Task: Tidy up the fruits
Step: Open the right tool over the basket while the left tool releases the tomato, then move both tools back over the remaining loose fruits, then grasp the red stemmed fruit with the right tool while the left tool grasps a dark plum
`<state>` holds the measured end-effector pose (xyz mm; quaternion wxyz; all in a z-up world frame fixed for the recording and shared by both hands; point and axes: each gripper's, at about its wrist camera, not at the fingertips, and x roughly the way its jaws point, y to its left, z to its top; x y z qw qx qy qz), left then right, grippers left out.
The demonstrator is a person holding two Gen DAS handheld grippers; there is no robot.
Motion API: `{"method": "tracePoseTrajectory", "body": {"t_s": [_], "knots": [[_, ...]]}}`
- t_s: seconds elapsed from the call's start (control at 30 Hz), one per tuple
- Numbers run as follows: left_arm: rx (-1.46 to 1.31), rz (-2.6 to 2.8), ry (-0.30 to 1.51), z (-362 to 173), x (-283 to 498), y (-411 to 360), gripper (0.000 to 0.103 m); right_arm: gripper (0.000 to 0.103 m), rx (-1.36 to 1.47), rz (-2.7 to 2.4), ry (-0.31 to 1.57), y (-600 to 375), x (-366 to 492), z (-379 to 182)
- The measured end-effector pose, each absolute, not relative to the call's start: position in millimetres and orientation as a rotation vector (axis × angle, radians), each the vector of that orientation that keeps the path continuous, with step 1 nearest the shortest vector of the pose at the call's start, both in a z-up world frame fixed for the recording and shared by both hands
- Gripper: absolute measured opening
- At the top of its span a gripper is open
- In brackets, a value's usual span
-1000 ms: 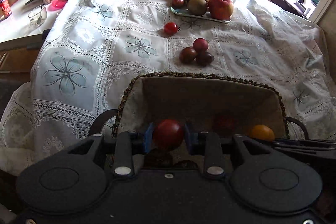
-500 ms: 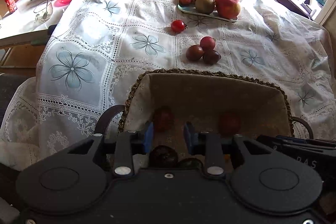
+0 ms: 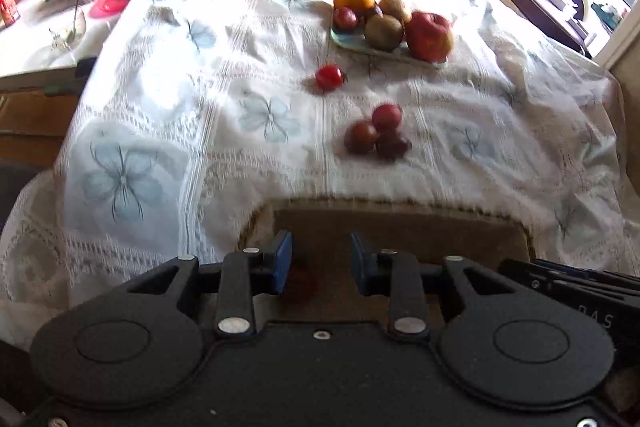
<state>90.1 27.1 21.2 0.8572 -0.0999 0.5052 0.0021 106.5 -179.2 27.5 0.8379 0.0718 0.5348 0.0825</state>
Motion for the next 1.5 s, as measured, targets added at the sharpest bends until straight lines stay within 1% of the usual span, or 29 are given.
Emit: {"method": "tracePoseTrajectory", "body": {"t_s": [0.13, 0.27, 0.47, 0.63, 0.77, 0.9, 1.0, 1.07, 1.13, 1.5], "knots": [[-0.199, 0.054, 1.040, 24, 124, 28, 0.040, 0.039, 0.162, 0.133, 1.118, -180, 143, 29], [-0.188, 0.114, 1.049, 16, 162, 28, 0.040, 0.039, 0.163, 0.083, 1.103, -173, 185, 27], [-0.208, 0.215, 1.105, -14, 216, 33, 0.040, 0.040, 0.212, 0.093, 1.128, -155, 246, 9], [-0.191, 0.259, 1.122, -41, 241, 36, 0.040, 0.040, 0.216, 0.065, 1.140, -135, 275, -15], [-0.231, 0.218, 1.141, -57, 245, 40, 0.040, 0.041, 0.231, 0.051, 1.166, -125, 287, -40], [-0.208, 0.240, 1.151, -72, 247, 43, 0.040, 0.041, 0.210, 0.028, 1.161, -122, 290, -57], [-0.230, 0.228, 1.139, -73, 245, 46, 0.040, 0.041, 0.216, 0.047, 1.149, -122, 288, -59], [-0.234, 0.196, 1.138, -74, 245, 46, 0.040, 0.045, 0.217, 0.064, 1.132, -122, 287, -58], [-0.237, 0.185, 1.142, -78, 246, 47, 0.040, 0.045, 0.199, 0.081, 1.116, -119, 287, -59], [-0.215, 0.184, 1.132, -82, 249, 42, 0.040, 0.046, 0.239, 0.084, 1.186, -122, 300, -75]]}}
